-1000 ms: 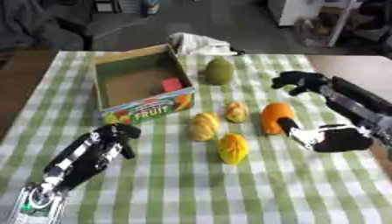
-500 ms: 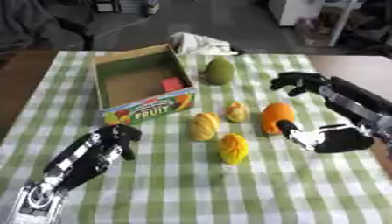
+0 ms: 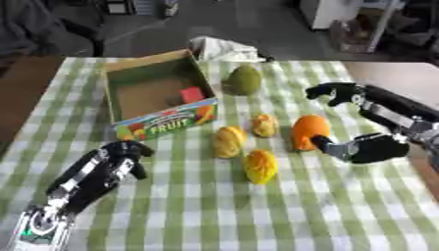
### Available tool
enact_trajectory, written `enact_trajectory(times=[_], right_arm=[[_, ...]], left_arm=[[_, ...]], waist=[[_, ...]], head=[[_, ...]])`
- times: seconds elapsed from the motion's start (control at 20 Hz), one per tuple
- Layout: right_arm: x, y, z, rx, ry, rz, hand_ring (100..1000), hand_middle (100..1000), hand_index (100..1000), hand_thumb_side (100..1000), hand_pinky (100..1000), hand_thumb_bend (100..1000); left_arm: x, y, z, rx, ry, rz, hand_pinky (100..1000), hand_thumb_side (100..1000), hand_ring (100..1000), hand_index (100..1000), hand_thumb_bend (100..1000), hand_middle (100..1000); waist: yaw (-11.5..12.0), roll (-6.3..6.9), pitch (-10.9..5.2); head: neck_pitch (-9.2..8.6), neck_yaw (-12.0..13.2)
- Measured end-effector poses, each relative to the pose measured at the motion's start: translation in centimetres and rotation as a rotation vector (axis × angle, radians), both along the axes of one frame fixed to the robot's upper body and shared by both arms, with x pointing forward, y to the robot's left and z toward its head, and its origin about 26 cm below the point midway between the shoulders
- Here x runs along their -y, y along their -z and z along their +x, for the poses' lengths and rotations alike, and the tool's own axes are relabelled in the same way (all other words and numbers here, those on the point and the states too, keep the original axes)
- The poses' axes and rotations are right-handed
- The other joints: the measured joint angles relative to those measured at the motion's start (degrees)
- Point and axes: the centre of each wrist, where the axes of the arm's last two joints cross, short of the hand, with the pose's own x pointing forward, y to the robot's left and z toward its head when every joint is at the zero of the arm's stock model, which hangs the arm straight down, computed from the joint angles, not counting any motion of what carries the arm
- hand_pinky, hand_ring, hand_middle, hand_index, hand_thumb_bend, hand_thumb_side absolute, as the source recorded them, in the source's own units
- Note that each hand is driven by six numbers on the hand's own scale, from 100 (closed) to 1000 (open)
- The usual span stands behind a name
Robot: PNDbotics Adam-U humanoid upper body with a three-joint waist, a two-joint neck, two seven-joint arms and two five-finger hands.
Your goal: Pick up objects on the table and place them in the box.
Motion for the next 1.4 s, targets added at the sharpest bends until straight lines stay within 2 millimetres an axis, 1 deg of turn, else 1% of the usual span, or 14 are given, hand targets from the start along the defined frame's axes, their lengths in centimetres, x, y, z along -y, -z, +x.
enact_trajectory(times=[0.3, 0.65, 1.15, 1.2, 1.4], right_arm=[[1.1, 1.3, 2.2, -0.035, 0.055, -0.096, 1000, 883, 993, 396, 835, 346], [1.6, 2.6, 4.2, -0.063, 0.097, -0.139, 1000, 883, 995, 400, 835, 349], [2.0, 4.1, 6.1, -0.091, 0.149, -0.164, 1000, 882, 995, 416, 834, 349], [2.0, 4.2, 6.3, -0.096, 0.153, -0.167, 1000, 882, 995, 406, 834, 341], [2.3, 5.2, 6.7, -0.124, 0.179, -0.185, 994, 875, 994, 427, 830, 347]], left_arm=[[0.0, 0.1, -0.1, -0.003, -0.001, 0.0, 587, 734, 519, 705, 100, 698], [0.0, 0.1, -0.1, -0.005, -0.001, 0.0, 587, 735, 519, 704, 100, 697], [0.0, 0.1, -0.1, -0.006, 0.0, 0.0, 588, 738, 519, 703, 100, 697], [0.0, 0.1, -0.1, -0.006, 0.0, 0.0, 588, 737, 519, 703, 100, 697], [0.0, 0.1, -0.1, -0.006, 0.0, 0.0, 588, 738, 519, 703, 100, 698]], waist=[[0.0, 0.02, 0.0], [0.1, 0.08, -0.01], [0.2, 0.13, -0.04], [0.2, 0.16, -0.04], [0.3, 0.26, -0.04]], head=[[0.0, -0.2], [0.0, -0.4], [0.0, -0.5], [0.0, -0.5], [0.0, -0.5]])
